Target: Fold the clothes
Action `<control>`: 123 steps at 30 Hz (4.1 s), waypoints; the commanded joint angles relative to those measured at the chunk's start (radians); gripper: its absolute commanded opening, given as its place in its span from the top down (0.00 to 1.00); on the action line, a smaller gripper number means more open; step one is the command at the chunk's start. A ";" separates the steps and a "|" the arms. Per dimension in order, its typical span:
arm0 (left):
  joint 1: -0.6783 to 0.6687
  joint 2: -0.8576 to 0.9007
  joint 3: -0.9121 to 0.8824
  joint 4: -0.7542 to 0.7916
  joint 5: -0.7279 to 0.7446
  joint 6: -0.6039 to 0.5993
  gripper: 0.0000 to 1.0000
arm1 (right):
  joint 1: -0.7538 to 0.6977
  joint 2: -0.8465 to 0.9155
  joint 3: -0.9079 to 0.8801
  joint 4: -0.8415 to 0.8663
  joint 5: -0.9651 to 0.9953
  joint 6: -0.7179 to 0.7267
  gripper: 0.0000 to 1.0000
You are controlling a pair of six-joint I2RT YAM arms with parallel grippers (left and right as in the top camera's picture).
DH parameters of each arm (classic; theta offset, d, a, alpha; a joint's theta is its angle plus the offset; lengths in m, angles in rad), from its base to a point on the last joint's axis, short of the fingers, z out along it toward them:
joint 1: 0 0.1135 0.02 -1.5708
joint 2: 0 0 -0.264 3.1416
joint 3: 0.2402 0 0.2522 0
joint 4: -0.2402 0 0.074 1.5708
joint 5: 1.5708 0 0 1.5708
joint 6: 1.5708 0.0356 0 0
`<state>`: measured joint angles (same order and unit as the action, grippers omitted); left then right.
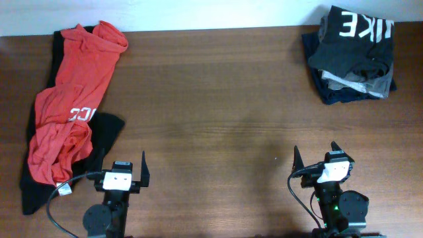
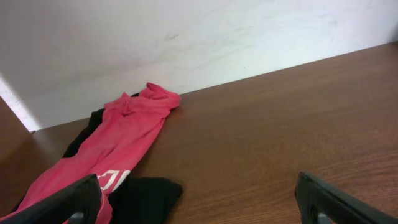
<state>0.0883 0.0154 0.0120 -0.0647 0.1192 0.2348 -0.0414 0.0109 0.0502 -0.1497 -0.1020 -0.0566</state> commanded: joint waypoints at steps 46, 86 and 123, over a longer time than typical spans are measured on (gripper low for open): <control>0.005 0.562 0.555 0.017 0.264 -0.129 0.01 | -0.006 0.568 0.567 0.074 -0.335 0.016 0.01; 0.018 1.358 0.981 -0.260 -0.300 -0.250 0.01 | 0.156 1.088 0.996 -0.272 -0.599 0.009 0.08; 0.216 1.764 1.102 -0.415 -0.334 -0.354 0.74 | 0.318 1.369 0.996 -0.216 -0.513 0.013 0.28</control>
<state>0.3023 1.7733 1.0962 -0.4866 -0.2470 -0.1184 0.2684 1.3746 1.0267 -0.3691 -0.6243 -0.0448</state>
